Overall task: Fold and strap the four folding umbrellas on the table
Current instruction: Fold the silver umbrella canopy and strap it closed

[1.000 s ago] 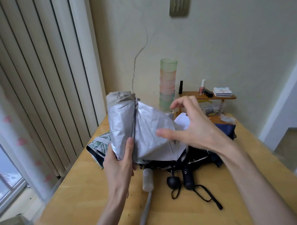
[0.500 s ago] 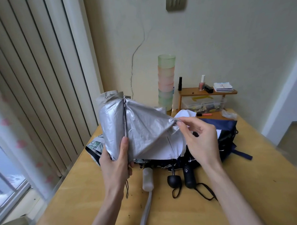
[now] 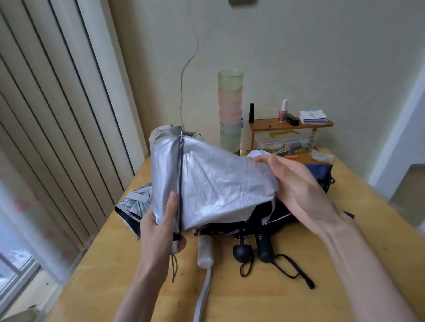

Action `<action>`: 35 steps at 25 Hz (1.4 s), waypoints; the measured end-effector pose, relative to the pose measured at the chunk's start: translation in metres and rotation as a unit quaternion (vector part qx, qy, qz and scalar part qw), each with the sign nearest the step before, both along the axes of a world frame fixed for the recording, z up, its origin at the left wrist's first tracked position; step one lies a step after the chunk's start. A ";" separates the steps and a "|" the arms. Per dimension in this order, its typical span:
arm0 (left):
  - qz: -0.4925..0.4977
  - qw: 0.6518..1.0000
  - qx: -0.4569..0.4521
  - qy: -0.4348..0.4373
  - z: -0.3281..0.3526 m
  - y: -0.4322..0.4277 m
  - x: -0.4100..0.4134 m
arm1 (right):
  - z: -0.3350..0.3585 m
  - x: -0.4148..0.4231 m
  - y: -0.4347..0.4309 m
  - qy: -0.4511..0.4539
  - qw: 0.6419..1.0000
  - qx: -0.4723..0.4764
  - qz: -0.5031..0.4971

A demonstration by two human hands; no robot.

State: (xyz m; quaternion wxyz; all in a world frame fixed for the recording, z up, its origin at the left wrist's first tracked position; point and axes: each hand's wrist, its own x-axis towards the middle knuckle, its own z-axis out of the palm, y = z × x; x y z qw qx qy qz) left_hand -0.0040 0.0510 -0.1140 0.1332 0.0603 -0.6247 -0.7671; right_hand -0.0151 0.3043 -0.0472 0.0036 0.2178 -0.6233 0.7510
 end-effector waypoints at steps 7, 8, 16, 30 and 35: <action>0.044 0.999 0.012 0.014 0.002 -0.008 -0.001 | -0.009 -0.013 0.009 0.087 0.947 0.294 -0.099; 0.049 0.999 0.005 0.012 0.003 -0.009 -0.002 | -0.010 -0.014 0.011 0.072 0.951 0.283 -0.101; 0.080 0.996 0.043 0.000 -0.004 -0.006 -0.003 | -0.021 -0.016 -0.007 0.075 0.957 0.244 -0.140; 0.124 0.991 0.048 0.026 0.000 0.010 0.003 | -0.040 -0.016 -0.050 0.038 0.940 0.138 -0.309; 0.140 0.986 0.089 0.029 0.002 0.006 0.004 | -0.034 -0.010 -0.054 0.071 0.973 0.059 -0.212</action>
